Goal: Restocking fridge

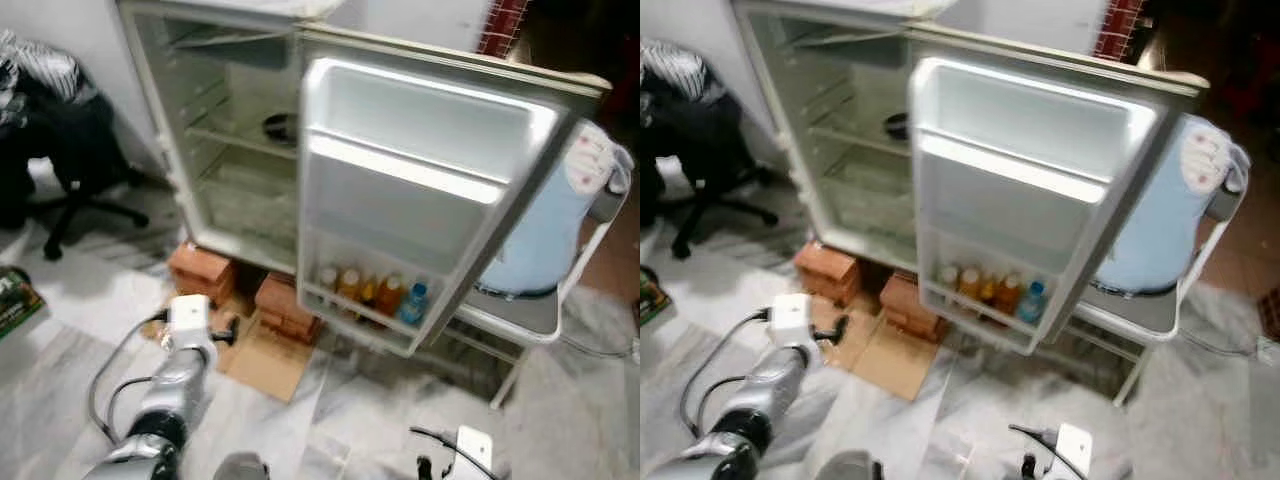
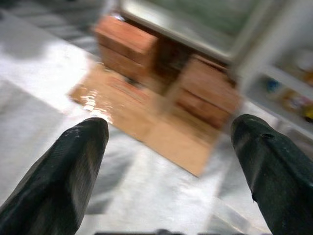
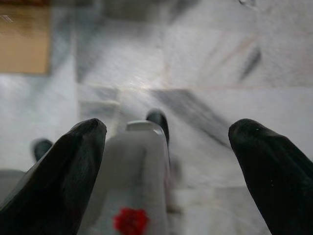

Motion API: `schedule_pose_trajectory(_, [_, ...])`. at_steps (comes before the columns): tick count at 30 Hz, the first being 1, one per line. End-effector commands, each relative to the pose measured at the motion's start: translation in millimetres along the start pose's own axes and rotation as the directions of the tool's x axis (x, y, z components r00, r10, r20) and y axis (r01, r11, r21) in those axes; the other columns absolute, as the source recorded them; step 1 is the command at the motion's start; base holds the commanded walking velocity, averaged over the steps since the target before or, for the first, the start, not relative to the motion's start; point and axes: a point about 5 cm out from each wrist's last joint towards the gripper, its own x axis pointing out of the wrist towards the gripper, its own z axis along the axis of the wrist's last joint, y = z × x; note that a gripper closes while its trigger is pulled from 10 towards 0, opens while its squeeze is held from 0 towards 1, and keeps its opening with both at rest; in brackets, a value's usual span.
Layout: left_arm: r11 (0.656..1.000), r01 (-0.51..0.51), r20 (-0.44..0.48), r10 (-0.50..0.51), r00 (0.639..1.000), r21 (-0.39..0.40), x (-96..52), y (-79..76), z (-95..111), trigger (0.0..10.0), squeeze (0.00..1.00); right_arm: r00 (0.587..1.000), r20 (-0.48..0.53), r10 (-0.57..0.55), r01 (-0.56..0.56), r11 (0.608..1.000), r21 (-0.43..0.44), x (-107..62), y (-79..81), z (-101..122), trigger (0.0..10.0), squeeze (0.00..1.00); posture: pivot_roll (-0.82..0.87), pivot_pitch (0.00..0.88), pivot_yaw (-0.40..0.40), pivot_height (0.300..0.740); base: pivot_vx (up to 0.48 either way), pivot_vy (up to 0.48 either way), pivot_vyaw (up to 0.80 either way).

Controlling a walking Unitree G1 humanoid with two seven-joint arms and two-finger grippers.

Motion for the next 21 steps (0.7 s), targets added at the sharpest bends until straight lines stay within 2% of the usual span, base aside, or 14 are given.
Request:
schedule_pose_trajectory(1, [0.999,0.046,0.017,-0.046,0.999,-0.009,2.6,-19.8,5.1,10.0,0.0,0.865,0.305,0.399,-0.216,0.843,-0.492,-15.3,116.4,191.2,10.0,0.0,0.04,0.0,-0.099,0.74,0.0,0.48,0.0])
schedule_pose_trajectory(18, [0.999,0.046,0.017,-0.046,0.999,-0.009,2.6,-19.8,5.1,10.0,0.0,0.865,0.305,0.399,-0.216,0.843,-0.492,-15.3,116.4,191.2,10.0,0.0,0.04,0.0,-0.099,0.74,0.0,0.48,0.0])
schedule_pose_trajectory(19, [0.999,0.047,0.016,-0.047,0.999,-0.006,2.7,-19.8,5.2,10.0,0.0,0.865,0.305,0.399,-0.216,0.844,-0.492,-15.3,116.3,191.2,10.0,0.0,0.04,0.0,0.0,0.74,0.0,0.48,0.0])
schedule_pose_trajectory(20, [0.999,0.047,0.016,-0.047,0.999,-0.006,2.7,-19.8,5.2,10.0,0.0,0.865,0.305,0.399,-0.216,0.844,-0.492,-15.3,116.3,191.2,10.0,0.0,0.04,0.0,0.0,0.74,0.0,0.48,0.0])
schedule_pose_trajectory(21, [0.995,0.095,-0.056,-0.094,0.994,0.027,3.9,-25.7,-0.7,10.0,0.0,0.863,0.313,0.397,-0.21,0.845,-0.492,-15.5,115.8,192.0,10.0,0.0,0.05,0.0,0.0,0.74,0.0,0.0,0.0])
